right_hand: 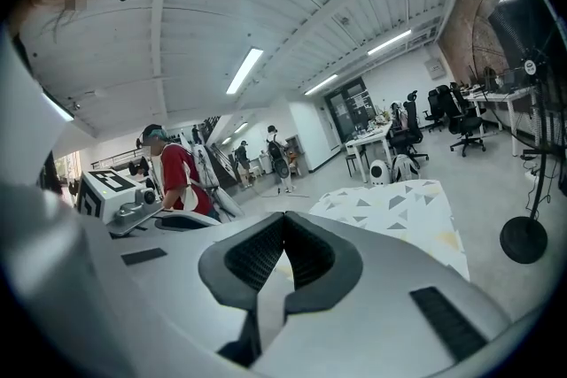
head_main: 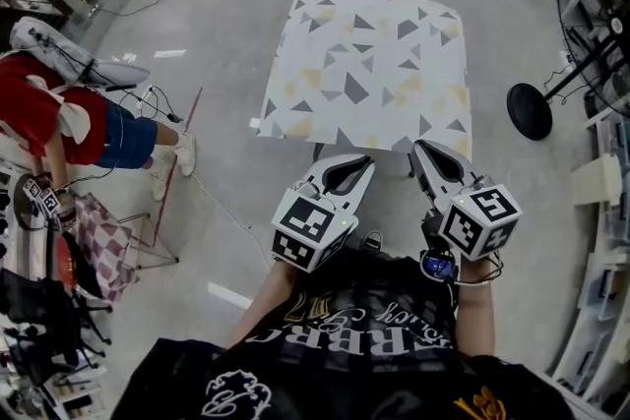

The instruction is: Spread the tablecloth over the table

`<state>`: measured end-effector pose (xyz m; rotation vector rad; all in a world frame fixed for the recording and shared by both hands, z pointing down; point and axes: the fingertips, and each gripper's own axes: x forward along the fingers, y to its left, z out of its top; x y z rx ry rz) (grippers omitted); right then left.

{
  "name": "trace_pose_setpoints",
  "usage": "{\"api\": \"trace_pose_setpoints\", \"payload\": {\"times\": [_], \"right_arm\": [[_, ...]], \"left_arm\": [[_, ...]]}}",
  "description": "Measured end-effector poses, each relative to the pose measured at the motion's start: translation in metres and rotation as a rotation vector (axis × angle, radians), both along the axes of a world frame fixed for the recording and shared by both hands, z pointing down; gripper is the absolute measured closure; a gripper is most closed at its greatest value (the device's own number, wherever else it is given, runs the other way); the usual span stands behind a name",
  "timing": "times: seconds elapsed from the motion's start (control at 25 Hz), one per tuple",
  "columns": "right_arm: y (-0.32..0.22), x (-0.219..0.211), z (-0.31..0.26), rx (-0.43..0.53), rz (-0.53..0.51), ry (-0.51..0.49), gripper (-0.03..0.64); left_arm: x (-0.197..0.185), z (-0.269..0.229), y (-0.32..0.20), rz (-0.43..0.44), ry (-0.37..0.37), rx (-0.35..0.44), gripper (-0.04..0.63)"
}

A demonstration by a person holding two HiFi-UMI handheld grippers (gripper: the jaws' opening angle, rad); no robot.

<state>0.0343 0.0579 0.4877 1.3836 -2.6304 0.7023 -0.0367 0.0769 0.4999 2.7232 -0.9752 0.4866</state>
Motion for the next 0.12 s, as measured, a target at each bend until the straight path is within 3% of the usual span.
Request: {"api": "trace_pose_setpoints", "payload": {"times": [0.12], "right_arm": [[0.0006, -0.0026, 0.0022, -0.006, -0.003, -0.002, 0.601]], "left_arm": [[0.0001, 0.0025, 0.0000, 0.003, -0.001, -0.004, 0.563]]}}
